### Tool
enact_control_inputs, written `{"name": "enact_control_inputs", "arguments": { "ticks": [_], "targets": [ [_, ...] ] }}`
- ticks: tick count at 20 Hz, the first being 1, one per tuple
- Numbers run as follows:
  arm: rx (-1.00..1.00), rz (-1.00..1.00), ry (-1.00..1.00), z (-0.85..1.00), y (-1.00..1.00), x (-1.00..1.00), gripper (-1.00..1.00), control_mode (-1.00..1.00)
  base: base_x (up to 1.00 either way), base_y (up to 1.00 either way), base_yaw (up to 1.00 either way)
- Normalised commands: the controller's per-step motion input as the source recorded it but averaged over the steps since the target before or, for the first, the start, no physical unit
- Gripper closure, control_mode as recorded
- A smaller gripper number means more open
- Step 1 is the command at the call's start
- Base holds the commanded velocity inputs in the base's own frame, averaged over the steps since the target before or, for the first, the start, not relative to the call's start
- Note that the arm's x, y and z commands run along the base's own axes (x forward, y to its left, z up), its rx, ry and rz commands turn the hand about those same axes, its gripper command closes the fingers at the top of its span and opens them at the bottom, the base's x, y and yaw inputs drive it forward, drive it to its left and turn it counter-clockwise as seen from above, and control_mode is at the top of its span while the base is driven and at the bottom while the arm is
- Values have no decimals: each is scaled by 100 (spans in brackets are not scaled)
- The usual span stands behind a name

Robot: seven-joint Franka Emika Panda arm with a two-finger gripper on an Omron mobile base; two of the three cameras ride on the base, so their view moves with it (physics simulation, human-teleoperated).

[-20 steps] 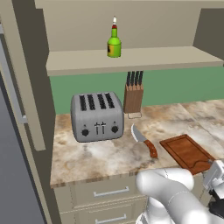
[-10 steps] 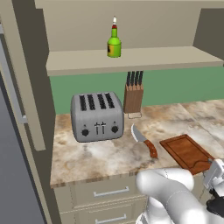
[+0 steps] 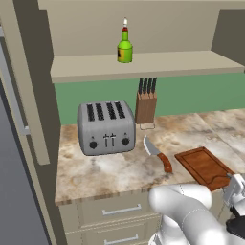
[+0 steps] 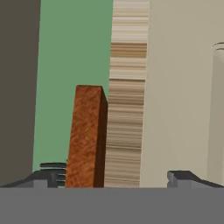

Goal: Move the cutting board and knife to the sink. Then move spray from the cabinet to the counter.

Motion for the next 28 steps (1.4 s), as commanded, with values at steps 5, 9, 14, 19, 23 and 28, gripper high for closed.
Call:
{"name": "enact_control_inputs", "arguments": {
  "ticks": [5, 9, 14, 19, 23, 28],
  "targets": [
    [-1, 0, -2, 0, 5, 6, -100, -100, 0, 0, 0],
    [0, 0, 0, 0, 6, 7, -100, -100, 0, 0, 0],
    [0, 0, 0, 0, 2, 2, 100, -100, 0, 0, 0],
    [0, 0, 0, 1, 0, 0, 100, -100, 0, 0, 0],
    [0, 0, 0, 12, 0, 0, 100, -100, 0, 0, 0],
    [0, 0, -3, 29, 0, -6, 100, -100, 0, 0, 0]
  ]
}}
